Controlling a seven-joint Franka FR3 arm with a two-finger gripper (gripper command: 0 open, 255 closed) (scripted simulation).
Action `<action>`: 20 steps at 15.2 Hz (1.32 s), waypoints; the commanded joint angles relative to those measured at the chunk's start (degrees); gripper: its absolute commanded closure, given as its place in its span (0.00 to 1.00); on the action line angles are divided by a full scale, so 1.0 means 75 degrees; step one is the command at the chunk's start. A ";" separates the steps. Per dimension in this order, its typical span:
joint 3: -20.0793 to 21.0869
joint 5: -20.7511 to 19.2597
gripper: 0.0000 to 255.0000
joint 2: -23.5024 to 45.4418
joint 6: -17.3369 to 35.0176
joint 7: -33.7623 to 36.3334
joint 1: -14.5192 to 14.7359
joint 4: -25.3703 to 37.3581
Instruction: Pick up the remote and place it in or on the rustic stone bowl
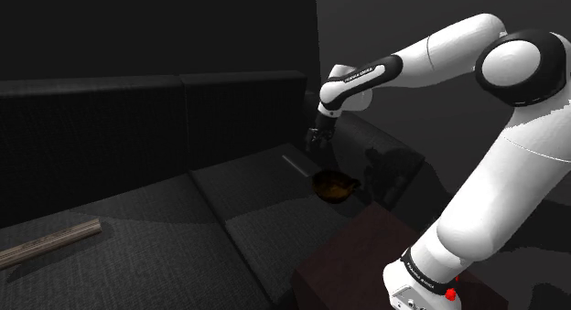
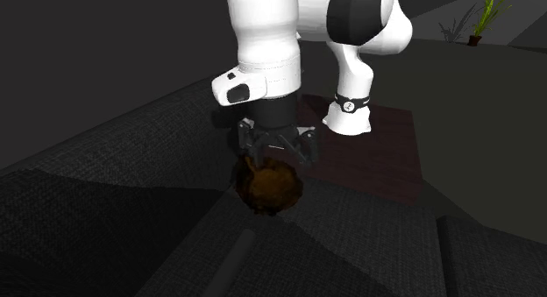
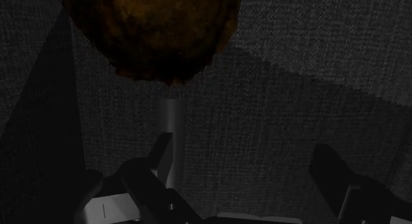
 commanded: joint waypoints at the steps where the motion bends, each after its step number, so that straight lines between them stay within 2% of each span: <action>1: -0.0041 0.0127 0.00 0.0561 0.0239 -0.0126 -0.0073 0.0283; 8: -0.0043 0.0568 0.00 0.2620 0.0718 -0.0471 -0.0399 0.1733; 15: 0.0029 0.0855 0.00 0.4712 0.0769 -0.0626 -0.0787 0.3658; 20: 0.0080 0.0907 0.00 0.5039 0.1024 -0.0656 -0.0796 0.3731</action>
